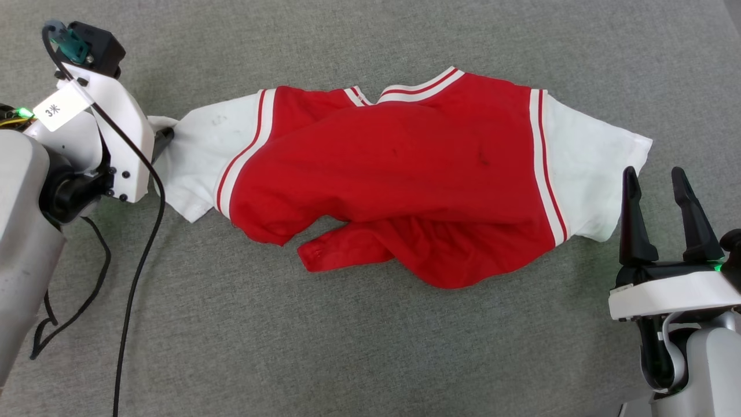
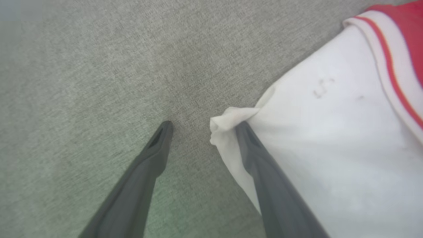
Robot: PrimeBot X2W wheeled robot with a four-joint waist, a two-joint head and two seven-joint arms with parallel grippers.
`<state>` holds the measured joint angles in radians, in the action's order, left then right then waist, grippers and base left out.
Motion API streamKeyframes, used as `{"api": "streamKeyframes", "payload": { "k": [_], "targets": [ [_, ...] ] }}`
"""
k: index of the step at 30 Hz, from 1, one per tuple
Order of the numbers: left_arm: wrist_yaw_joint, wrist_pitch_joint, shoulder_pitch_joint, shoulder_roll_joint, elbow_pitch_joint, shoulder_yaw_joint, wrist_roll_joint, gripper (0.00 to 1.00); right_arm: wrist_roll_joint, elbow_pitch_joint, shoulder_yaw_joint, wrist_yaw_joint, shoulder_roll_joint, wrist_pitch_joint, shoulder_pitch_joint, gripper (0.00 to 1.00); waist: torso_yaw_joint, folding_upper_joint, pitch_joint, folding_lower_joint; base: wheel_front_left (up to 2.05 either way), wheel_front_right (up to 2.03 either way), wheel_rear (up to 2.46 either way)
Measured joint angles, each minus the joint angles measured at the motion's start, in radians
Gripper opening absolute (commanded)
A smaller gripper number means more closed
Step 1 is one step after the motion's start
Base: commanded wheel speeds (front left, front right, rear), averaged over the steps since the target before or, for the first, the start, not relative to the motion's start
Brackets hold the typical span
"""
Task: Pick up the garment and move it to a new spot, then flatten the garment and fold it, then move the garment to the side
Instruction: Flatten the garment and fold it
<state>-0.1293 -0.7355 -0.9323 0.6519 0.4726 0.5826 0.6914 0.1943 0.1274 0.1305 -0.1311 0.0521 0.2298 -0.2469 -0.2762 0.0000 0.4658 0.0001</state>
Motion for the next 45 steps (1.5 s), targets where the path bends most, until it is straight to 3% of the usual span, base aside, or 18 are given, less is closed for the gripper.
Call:
{"api": "streamKeyframes", "payload": {
  "k": [1, 2, 3, 14, 22, 27, 34, 40, 45],
  "targets": [
    [0.000, 0.000, -0.002, -0.002, 0.009, 0.003, 0.007, 1.00, 0.000, 0.001, 0.001, 0.000, 0.000, 0.002, 0.000, 1.00, 0.001, 0.0000, 0.001, 0.0000, 0.00, 0.00, 0.00],
    [0.000, 0.001, -0.005, -0.005, 0.016, 0.008, 0.017, 0.40, 0.000, 0.003, 0.002, 0.000, 0.000, 0.004, -0.001, 1.00, 0.002, 0.0000, 0.002, 0.0000, 0.00, 0.00, 0.00],
    [0.000, 0.008, -0.007, -0.009, 0.022, 0.012, 0.026, 0.00, -0.002, 0.005, 0.003, 0.000, 0.000, 0.005, -0.001, 1.00, 0.003, 0.0000, 0.001, 0.0000, 0.00, 0.00, 0.00],
    [0.001, 0.225, 0.067, -0.049, 0.080, -0.053, 0.105, 0.00, -0.052, 0.005, 0.024, 0.000, -0.001, -0.031, 0.002, 1.00, 0.048, 0.0000, -0.076, 0.0000, 0.00, 0.00, 0.00],
    [0.005, 0.349, 0.201, 0.007, -0.029, -0.083, 0.115, 0.00, -0.099, -0.006, 0.001, 0.000, 0.012, -0.178, 0.044, 1.00, 0.108, 0.0000, -0.179, -0.0001, 0.00, 0.00, 0.00],
    [0.037, 0.394, 0.328, 0.044, -0.183, -0.101, 0.128, 0.00, -0.087, -0.023, -0.024, 0.000, 0.074, -0.311, 0.060, 1.00, 0.156, 0.0000, -0.233, -0.0002, 0.00, 0.00, 0.00],
    [0.128, 0.441, 0.512, 0.068, -0.442, -0.120, 0.145, 0.00, -0.022, -0.047, -0.051, 0.000, 0.180, -0.558, 0.041, 1.00, 0.222, 0.0000, -0.266, -0.0002, 0.00, 0.00, 0.00],
    [0.187, 0.475, 0.622, 0.063, -0.629, -0.118, 0.146, 0.00, 0.071, -0.040, -0.060, 0.000, 0.294, -0.849, -0.053, 1.00, 0.261, 0.0000, -0.237, -0.0002, 0.00, 0.00, 0.00],
    [0.214, 0.485, 0.667, 0.059, -0.744, -0.110, 0.141, 0.00, 0.101, 0.000, -0.067, 0.000, 0.392, -1.019, -0.153, 1.00, 0.293, 0.0001, -0.191, -0.0002, 0.00, 0.00, 0.00]
  ]
}}
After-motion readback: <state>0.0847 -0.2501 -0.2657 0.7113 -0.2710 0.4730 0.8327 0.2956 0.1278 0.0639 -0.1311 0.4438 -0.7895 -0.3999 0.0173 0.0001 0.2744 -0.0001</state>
